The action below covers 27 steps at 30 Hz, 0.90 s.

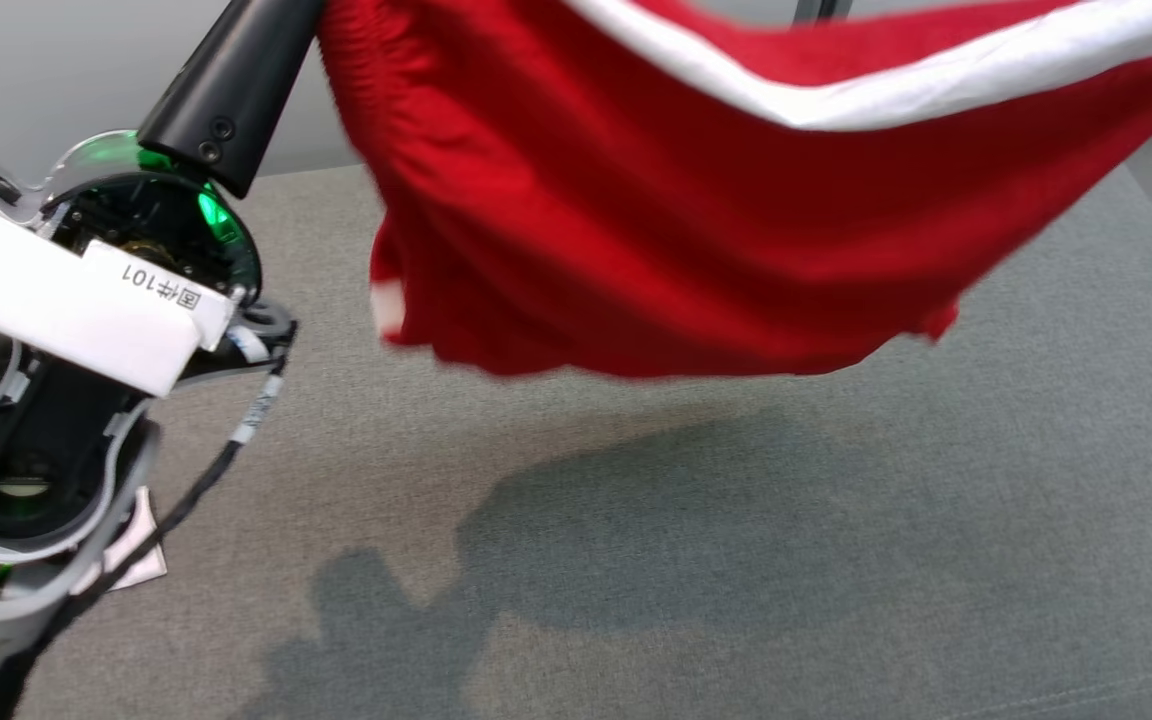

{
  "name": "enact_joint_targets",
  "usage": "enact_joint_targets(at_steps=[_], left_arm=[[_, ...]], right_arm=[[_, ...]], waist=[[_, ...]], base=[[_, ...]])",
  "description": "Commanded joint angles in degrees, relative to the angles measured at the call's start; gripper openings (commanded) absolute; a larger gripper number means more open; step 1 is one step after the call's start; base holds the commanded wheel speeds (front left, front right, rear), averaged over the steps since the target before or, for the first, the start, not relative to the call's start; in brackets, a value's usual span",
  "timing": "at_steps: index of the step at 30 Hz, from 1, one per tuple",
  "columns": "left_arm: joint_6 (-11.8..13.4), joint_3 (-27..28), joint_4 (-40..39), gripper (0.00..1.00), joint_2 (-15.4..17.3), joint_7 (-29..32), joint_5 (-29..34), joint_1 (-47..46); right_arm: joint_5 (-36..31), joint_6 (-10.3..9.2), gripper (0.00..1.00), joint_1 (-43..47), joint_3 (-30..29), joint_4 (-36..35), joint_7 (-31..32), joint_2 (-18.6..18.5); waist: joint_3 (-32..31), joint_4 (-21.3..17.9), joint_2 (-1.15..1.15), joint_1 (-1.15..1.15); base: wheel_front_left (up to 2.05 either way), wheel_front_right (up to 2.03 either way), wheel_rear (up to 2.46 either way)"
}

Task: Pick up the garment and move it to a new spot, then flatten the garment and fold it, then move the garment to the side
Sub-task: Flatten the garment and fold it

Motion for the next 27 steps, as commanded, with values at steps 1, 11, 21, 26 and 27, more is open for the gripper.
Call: enact_joint_targets(at_steps=[1, 11, 21, 26, 27], left_arm=[[1.47, 1.92, 0.28, 0.0, 4.13, 1.02, 0.77, -0.31], [-12.73, -7.73, 32.5, 0.0, 4.86, -5.39, 23.84, -12.41], [-20.2, -13.07, 37.91, 0.0, 4.64, -15.38, 21.42, -16.28], [-20.21, -20.17, 38.72, 0.0, 2.38, -16.06, 25.64, -10.32], [-20.21, -20.89, 38.97, 0.0, 1.5, -16.08, 26.05, -9.12]], right_arm=[[1.63, 0.07, 0.0, 0.42, 3.02, 1.17, 1.32, -1.1], [8.36, 0.07, 0.0, -33.34, 25.42, 43.39, 1.16, 5.37], [-0.07, 0.07, 0.0, -39.44, 23.15, 53.87, -0.3, 10.68], [1.11, 0.07, 0.0, -30.72, 26.48, 54.39, -0.3, 8.73], [1.57, 0.07, 0.0, -28.94, 26.93, 54.27, -0.31, 8.63]], waist=[[0.58, -0.63, 0.0, 0.0], [3.21, -4.21, 0.0, 0.0], [10.82, -6.33, 0.0, 0.0], [16.11, -5.67, 0.0, 0.0], [16.98, -5.66, 0.0, 0.0]], base=[[0.0, 0.0, 0.0], [0.0, 0.0, 0.0], [0.0, 0.0, 0.0], [0.0, 0.0, 0.0], [0.0, 0.0, 0.0]])
